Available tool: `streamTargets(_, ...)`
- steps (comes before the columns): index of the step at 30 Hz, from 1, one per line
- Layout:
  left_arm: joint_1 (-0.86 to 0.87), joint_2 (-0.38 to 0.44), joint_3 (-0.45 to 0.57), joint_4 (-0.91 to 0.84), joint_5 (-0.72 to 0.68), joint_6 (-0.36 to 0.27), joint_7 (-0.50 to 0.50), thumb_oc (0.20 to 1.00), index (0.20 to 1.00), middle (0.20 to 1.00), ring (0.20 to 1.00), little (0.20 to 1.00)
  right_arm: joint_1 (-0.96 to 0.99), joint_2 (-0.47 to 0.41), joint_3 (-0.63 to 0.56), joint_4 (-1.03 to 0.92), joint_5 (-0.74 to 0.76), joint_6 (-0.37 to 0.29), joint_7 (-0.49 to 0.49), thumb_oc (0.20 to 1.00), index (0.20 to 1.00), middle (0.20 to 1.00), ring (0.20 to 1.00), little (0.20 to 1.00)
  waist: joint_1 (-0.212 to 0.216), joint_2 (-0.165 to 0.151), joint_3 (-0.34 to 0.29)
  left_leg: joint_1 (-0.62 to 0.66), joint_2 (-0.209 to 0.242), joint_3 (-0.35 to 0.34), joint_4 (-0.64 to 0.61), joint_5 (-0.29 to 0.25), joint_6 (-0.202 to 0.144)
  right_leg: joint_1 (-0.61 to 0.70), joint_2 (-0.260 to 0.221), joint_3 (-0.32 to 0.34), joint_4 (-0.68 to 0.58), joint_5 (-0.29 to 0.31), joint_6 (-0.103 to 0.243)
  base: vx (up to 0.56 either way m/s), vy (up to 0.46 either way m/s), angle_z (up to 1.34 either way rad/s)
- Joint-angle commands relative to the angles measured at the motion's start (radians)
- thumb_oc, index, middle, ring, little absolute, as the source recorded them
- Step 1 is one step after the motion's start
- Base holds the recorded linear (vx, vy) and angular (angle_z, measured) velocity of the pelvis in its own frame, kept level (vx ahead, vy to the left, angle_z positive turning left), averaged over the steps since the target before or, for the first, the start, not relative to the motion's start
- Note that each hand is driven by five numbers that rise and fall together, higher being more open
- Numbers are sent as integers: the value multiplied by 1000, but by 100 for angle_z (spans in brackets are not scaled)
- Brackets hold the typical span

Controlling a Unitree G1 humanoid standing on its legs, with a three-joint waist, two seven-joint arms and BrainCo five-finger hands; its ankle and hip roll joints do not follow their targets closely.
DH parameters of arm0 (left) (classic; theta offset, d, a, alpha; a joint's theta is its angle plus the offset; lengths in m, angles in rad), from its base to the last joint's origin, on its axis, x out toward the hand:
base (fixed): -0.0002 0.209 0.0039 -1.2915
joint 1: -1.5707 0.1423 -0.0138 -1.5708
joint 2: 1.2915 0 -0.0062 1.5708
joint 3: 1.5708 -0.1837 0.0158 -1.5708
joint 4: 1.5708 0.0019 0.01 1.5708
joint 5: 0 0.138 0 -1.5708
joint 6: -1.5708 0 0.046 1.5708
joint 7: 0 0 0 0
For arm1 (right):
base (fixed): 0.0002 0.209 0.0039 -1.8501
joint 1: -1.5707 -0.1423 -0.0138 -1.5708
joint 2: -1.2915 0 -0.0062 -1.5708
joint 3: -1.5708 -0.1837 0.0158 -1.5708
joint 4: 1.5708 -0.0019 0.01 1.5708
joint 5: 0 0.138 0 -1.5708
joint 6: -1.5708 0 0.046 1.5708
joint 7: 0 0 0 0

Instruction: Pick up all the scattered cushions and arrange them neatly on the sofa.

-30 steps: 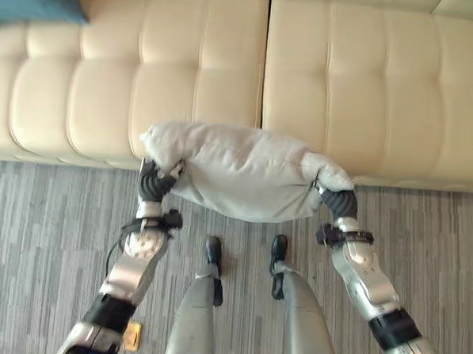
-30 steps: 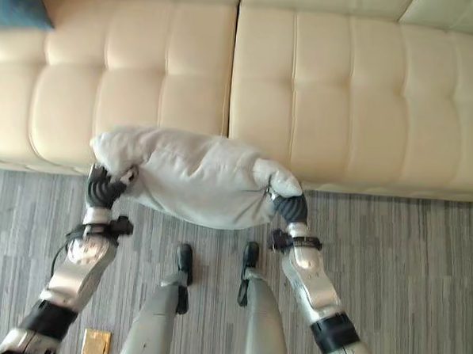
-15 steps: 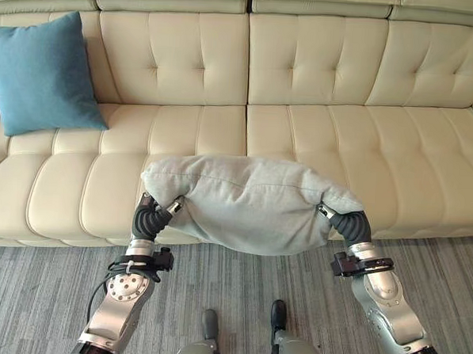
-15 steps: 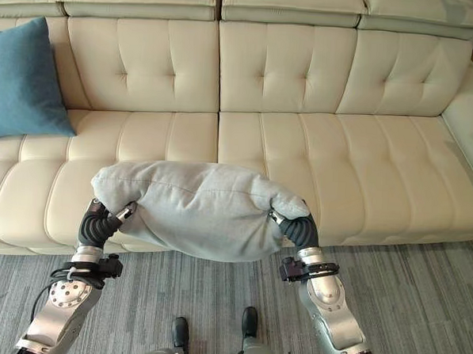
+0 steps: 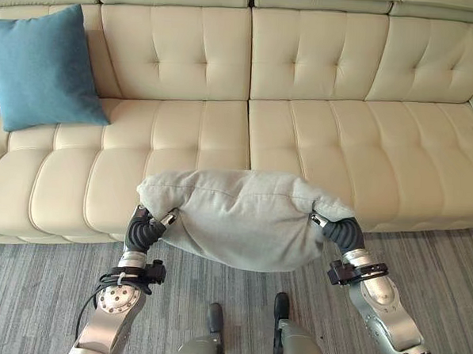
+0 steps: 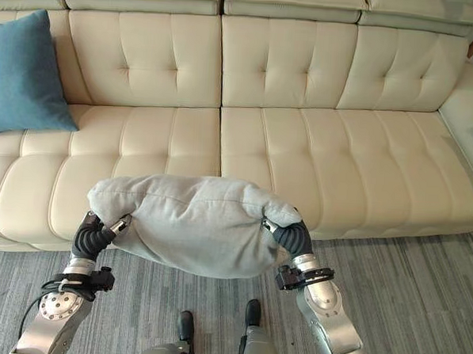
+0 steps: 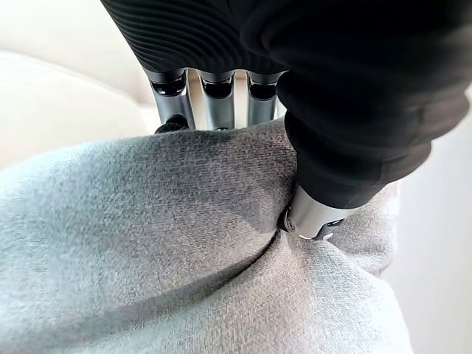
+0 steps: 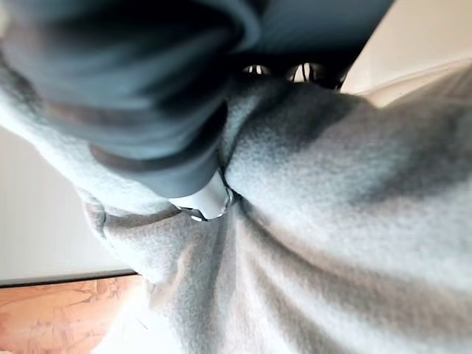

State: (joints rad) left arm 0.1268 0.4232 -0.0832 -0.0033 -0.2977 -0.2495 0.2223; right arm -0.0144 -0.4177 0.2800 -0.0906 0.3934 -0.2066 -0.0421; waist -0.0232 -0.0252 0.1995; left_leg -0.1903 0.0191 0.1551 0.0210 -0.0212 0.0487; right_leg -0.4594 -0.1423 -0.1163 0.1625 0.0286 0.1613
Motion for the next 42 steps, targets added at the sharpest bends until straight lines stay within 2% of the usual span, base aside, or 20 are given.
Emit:
streamTargets(1, -52, 9, -31, -121, 32, -72, -66, 200, 200, 200, 200, 200, -73, 40, -15, -157, 11, -90, 50, 200, 200, 200, 200, 200, -30, 9, 2, 232, -43, -109, 74, -228, -45, 38, 28, -52, -109, 28, 29, 411, -118, 51)
streamTargets(4, -62, -11, -39, -116, 34, -76, -79, 200, 200, 200, 200, 200, -30, 33, -43, -170, 14, -93, 54, 200, 200, 200, 200, 200, -55, 9, -3, 302, -27, -143, 72, -248, -75, 42, 28, -43, -128, 50, 35, 415, -203, 53)
streamTargets(6, -48, -21, -41, -121, 32, -75, -97, 200, 200, 200, 200, 200, 14, 23, -67, -169, 25, -95, 75, 200, 200, 200, 200, 200, -67, 15, -23, 302, 8, -144, 119, -187, -118, 70, 42, -30, -104, 59, 6, 330, -226, 88)
streamTargets(7, -47, -22, -42, -121, 32, -75, -98, 200, 200, 200, 200, 200, 15, 22, -67, -170, 25, -95, 76, 200, 200, 200, 200, 200, -68, 17, -25, 300, 9, -146, 122, -188, -120, 70, 42, -33, -104, 59, 5, 202, -193, 107)
streamTargets(8, -48, -26, -41, -121, 24, -75, -100, 200, 200, 200, 200, 200, 17, 15, -72, -162, 27, -95, 74, 200, 200, 200, 200, 200, -69, 22, -25, 272, 25, -147, 188, -133, -142, 84, 51, -37, -100, 55, -8, 165, -255, 92)
streamTargets(9, -58, -29, -48, -124, 15, -69, -113, 200, 200, 200, 200, 200, 24, -6, -91, -149, 23, -98, 67, 200, 200, 200, 200, 200, -68, 18, -22, 168, 59, -148, 343, -38, -164, 116, 64, -42, -108, 31, -41, 285, -376, 79)
streamTargets(10, -59, -25, -44, -123, 5, -71, -127, 200, 200, 200, 200, 200, 30, -21, -108, -140, 30, -98, 64, 200, 200, 200, 200, 200, -68, 4, -37, 124, 71, -143, 371, 10, -154, 136, 74, -49, -122, 7, -61, 279, -336, 40)
streamTargets(11, -66, -25, -43, -121, 5, -67, -125, 200, 200, 200, 200, 200, 30, -26, -112, -135, 26, -97, 61, 200, 200, 200, 200, 200, -64, -2, -40, 106, 68, -145, 358, -14, -142, 156, 83, -44, -129, -7, -65, 199, -184, -10)
streamTargets(12, -66, -25, -43, -121, 5, -67, -125, 200, 200, 200, 200, 200, 30, -26, -112, -135, 26, -97, 61, 200, 200, 200, 200, 200, -64, -3, -41, 105, 67, -145, 357, -13, -141, 155, 82, -44, -129, -7, -65, 177, -137, -36)
streamTargets(13, -80, -29, -48, -113, 3, -62, -129, 200, 200, 200, 200, 200, 25, -31, -123, -125, 21, -95, 52, 200, 200, 200, 200, 200, -57, -20, -37, 46, 45, -149, 303, -67, -119, 183, 80, -31, -138, -22, -64, 131, -94, -49)
streamTargets(14, -88, -31, -48, -109, 5, -63, -129, 200, 200, 200, 200, 200, 29, -32, -132, -122, 22, -96, 51, 200, 200, 200, 200, 200, -58, -32, -38, 13, 43, -137, 260, -95, -113, 196, 71, -30, -144, -30, -61, 140, -90, -2)
streamTargets(15, -89, -31, -49, -108, 5, -63, -129, 200, 200, 200, 200, 200, 30, -32, -133, -122, 22, -96, 51, 200, 200, 200, 200, 200, -57, -32, -38, 14, 43, -136, 259, -97, -112, 197, 71, -30, -145, -32, -60, 87, -22, 11)
streamTargets(16, -103, -29, -48, -102, 8, -61, -128, 200, 200, 200, 200, 200, 26, -25, -140, -112, 40, -97, 47, 200, 200, 200, 200, 200, -40, -41, -27, -46, 23, -132, 197, -95, -111, 227, 74, -17, -151, -39, -62, 124, 7, 25)
streamTargets(17, -99, -24, -39, -101, 5, -63, -137, 200, 200, 200, 200, 200, 40, -17, -150, -101, 43, -94, 52, 200, 200, 200, 200, 200, -35, -41, -37, -28, 36, -128, 129, -72, -126, 248, 84, -16, -153, -44, -58, 118, 1, 7)
streamTargets(21, -90, -26, -36, -112, 14, -65, -129, 200, 200, 200, 200, 200, 41, 3, -144, -100, 41, -94, 51, 200, 200, 200, 200, 200, -28, -33, -52, 18, 36, -130, 76, -62, -130, 294, 86, -18, -172, -39, -51, 92, 72, -36)
streamTargets(23, -73, -30, -28, -119, 18, -62, -127, 200, 200, 200, 200, 200, 41, 15, -140, -106, 42, -91, 56, 200, 200, 200, 200, 200, -30, -20, -73, 82, 35, -113, 28, -62, -124, 323, 87, -7, -188, -34, -49, 113, 143, -36)
streamTargets(27, -72, -24, -26, -90, 49, -53, -106, 200, 200, 200, 200, 200, 15, 31, -117, -100, 14, -77, 45, 200, 200, 200, 200, 200, -21, -12, -102, 178, 21, -83, -31, -65, -109, 371, 78, 13, -209, -23, -42, 64, 117, -52)
streamTargets(34, -135, -11, -26, -26, 84, -54, -45, 200, 200, 200, 200, 200, -96, 49, -67, -44, -19, -74, 2, 200, 200, 200, 200, 200, -4, -11, -109, 229, 11, -65, -56, -73, -98, 408, 68, 19, -237, -13, -31, 36, 60, 6)
streamTargets(41, -392, 6, -85, 122, 39, -78, 74, 200, 200, 200, 200, 200, -370, 55, 11, 116, -82, -75, -124, 200, 200, 200, 200, 200, 12, -14, -66, 174, 4, -69, -50, -64, -91, 347, 57, 28, -233, 10, -19, -92, -6, 4)
streamTargets(42, -517, 21, -131, 185, 41, -80, 113, 200, 200, 200, 200, 200, -480, 59, 38, 180, -96, -70, -168, 200, 200, 200, 200, 200, 15, -12, -40, 118, 2, -75, -40, -52, -92, 294, 53, 32, -224, 21, -14, -168, -15, 12)
